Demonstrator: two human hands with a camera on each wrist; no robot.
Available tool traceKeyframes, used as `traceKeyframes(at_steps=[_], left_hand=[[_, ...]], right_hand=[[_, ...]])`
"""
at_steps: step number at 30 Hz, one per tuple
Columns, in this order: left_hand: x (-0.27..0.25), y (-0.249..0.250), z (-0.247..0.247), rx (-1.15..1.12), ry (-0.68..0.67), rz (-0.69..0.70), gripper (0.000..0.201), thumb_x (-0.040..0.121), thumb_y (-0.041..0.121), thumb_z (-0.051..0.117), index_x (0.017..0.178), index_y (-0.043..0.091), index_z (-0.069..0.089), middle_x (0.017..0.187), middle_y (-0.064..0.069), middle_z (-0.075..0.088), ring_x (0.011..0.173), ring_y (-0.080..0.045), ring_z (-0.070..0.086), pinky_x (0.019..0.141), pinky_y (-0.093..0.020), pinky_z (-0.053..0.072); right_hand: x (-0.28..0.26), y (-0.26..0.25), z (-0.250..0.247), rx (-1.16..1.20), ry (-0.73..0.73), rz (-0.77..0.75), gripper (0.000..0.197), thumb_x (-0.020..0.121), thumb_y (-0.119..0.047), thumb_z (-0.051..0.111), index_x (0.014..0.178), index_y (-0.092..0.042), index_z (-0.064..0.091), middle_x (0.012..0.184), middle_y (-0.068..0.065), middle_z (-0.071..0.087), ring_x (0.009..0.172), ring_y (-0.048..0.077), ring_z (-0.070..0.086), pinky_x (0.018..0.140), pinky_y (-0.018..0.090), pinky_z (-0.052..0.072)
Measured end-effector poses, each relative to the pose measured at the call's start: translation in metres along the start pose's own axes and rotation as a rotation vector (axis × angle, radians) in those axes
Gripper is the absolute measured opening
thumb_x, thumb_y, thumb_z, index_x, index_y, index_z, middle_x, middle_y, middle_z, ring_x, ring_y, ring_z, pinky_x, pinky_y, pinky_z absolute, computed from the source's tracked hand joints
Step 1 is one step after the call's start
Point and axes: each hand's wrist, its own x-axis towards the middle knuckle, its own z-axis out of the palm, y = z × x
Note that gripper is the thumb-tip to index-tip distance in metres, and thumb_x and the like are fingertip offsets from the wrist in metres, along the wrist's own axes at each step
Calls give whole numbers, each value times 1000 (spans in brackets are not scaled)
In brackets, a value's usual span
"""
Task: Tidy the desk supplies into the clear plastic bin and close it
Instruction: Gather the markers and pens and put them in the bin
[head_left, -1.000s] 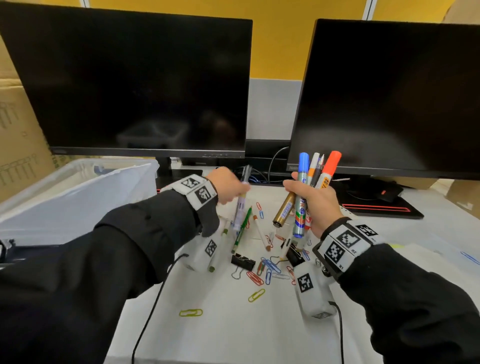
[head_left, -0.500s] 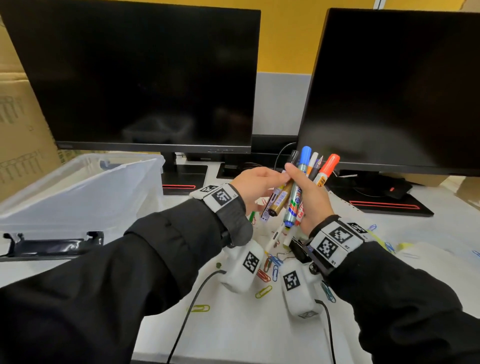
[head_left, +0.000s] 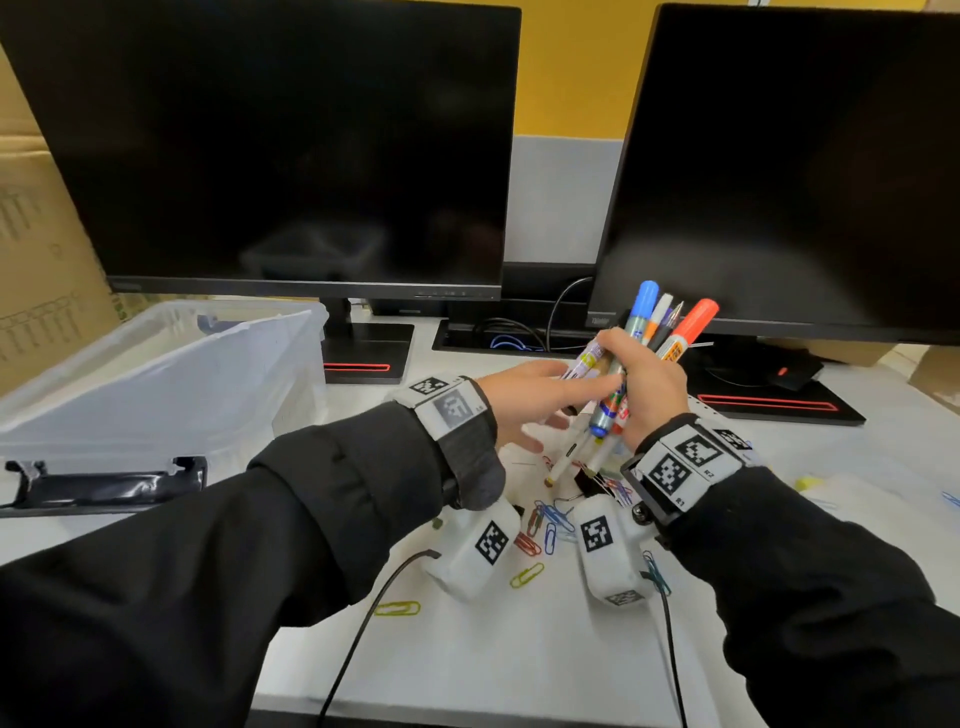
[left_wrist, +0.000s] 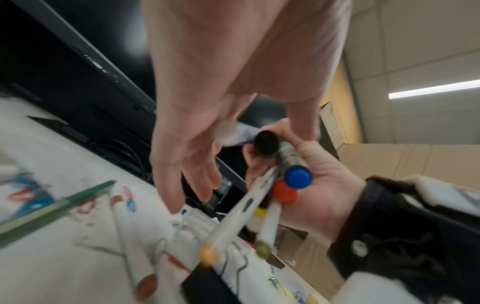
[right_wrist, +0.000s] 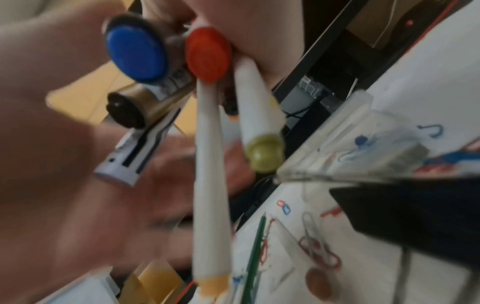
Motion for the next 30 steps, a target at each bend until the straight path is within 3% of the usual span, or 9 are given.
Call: traceKeyframes(at_steps=[4, 7, 10, 12, 15, 17, 21, 25, 30], left_hand=[[-2, -12, -7, -60, -247, -175, 31, 86, 34, 61, 114, 22, 55, 128, -12, 55, 115, -29, 56, 100, -50, 45], [-2, -15, -3, -227, -306, -168, 15, 90, 15, 57, 104, 16, 59, 106, -13, 63, 93, -26, 65, 88, -39, 53], [0, -18, -2, -389, -313, -118, 20, 89, -5, 51, 99, 9, 62, 84, -9, 74, 74, -20, 72, 73, -27, 59], [-1, -17, -1, -438, -324, -104, 25, 88, -11, 47, 96, 7, 62, 81, -8, 75, 73, -18, 73, 73, -25, 59], [-2, -9, 0, -411, -299, -73, 26, 86, -14, 48, 91, 5, 64, 82, -10, 73, 73, -18, 71, 78, -23, 55], [-3, -2, 0, -398, -248, -72, 24, 85, -15, 49, 86, 3, 64, 75, -11, 72, 66, -18, 72, 71, -21, 57], [-5, 9, 4, -336, -213, -87, 24, 84, -18, 49, 81, 1, 64, 65, -10, 72, 59, -15, 71, 65, -22, 58], [-4, 10, 11, -329, -184, -91, 29, 84, -21, 46, 78, 3, 61, 59, -5, 71, 53, -10, 69, 61, -20, 57], [-4, 4, 7, -274, -171, -240, 10, 87, -2, 56, 80, 4, 61, 87, -9, 63, 53, -12, 69, 57, -18, 57]], right_hand=[[0, -7, 2, 20, -27, -65, 12, 77, -10, 69, 74, -11, 57, 63, 3, 58, 56, 15, 60, 62, 29, 57], [-1, -7, 3, 11, -81, -73, 12, 76, -10, 71, 79, -11, 59, 65, 3, 61, 58, 15, 63, 67, 32, 58], [-1, -8, 1, 31, -124, -63, 13, 76, -10, 71, 83, -10, 60, 67, 3, 62, 57, 14, 65, 67, 33, 57], [0, -9, 0, 33, -138, -58, 13, 76, -11, 71, 83, -11, 60, 69, 3, 62, 61, 15, 65, 72, 35, 57], [0, -9, 1, 35, -100, -65, 13, 76, -11, 71, 73, -13, 59, 63, 1, 60, 60, 15, 62, 70, 34, 56], [-2, -7, 3, 31, -84, -68, 14, 77, -11, 70, 73, -14, 57, 65, 2, 58, 63, 16, 60, 72, 35, 56], [-6, -4, 6, 31, -119, -58, 14, 78, -9, 69, 76, -15, 57, 64, 1, 57, 59, 13, 61, 60, 27, 55], [-7, -6, 7, -22, -116, -86, 18, 78, -4, 66, 70, -15, 54, 63, 3, 54, 59, 15, 58, 62, 28, 53], [-1, -13, 5, -50, -62, -167, 22, 74, -4, 67, 65, -17, 50, 63, 3, 52, 63, 19, 55, 72, 37, 51]])
